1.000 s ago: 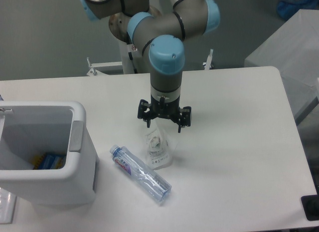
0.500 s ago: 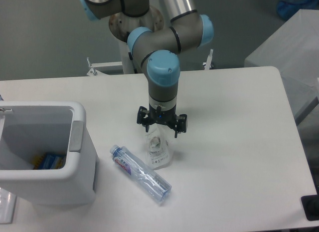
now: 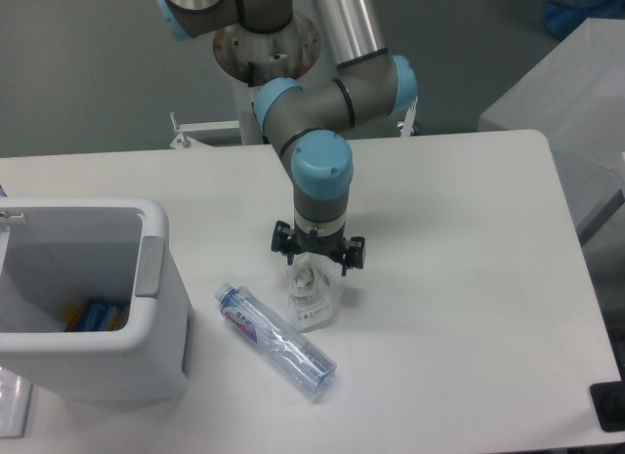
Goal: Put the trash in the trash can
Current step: 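Close the gripper on the clear plastic wrapper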
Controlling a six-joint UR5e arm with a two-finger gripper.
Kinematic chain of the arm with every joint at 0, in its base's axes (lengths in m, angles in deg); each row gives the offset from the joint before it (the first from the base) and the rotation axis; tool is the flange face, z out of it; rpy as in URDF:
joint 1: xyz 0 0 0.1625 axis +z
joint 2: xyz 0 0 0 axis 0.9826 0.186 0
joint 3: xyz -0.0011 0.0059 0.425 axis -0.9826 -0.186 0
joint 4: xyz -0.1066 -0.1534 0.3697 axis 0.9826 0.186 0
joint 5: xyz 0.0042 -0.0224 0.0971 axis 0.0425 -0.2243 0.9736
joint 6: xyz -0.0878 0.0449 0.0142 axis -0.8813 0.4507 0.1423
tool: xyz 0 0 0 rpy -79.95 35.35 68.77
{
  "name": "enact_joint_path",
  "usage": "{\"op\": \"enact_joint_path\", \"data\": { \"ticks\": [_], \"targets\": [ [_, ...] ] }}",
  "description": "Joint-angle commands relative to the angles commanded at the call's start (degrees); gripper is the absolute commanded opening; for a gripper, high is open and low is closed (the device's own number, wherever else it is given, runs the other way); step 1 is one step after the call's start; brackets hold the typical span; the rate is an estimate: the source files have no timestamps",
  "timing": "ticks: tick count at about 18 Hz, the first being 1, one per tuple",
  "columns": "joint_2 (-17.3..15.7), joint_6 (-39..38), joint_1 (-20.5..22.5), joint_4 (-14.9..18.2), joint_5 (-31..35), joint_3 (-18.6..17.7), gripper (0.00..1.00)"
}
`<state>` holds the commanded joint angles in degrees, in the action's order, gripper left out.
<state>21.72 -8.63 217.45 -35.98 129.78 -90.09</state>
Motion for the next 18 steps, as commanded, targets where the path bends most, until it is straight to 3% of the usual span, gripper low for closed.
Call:
{"op": "enact_joint_path", "data": {
  "ticks": [2, 3, 8, 9, 18],
  "targets": [
    [0.0, 0.0, 0.0, 0.0, 0.0, 0.0, 0.96],
    [0.0, 0.0, 0.0, 0.0, 0.0, 0.0, 0.85],
    [-0.2, 0.1, -0.1, -0.3, 0.0, 0.0, 0.11],
    [-0.3, 0.2, -0.1, -0.3, -0.2, 0.1, 0.03],
    [-2.7, 0.4, 0.3, 0.8, -0.4, 0.6, 0.0]
  ]
}}
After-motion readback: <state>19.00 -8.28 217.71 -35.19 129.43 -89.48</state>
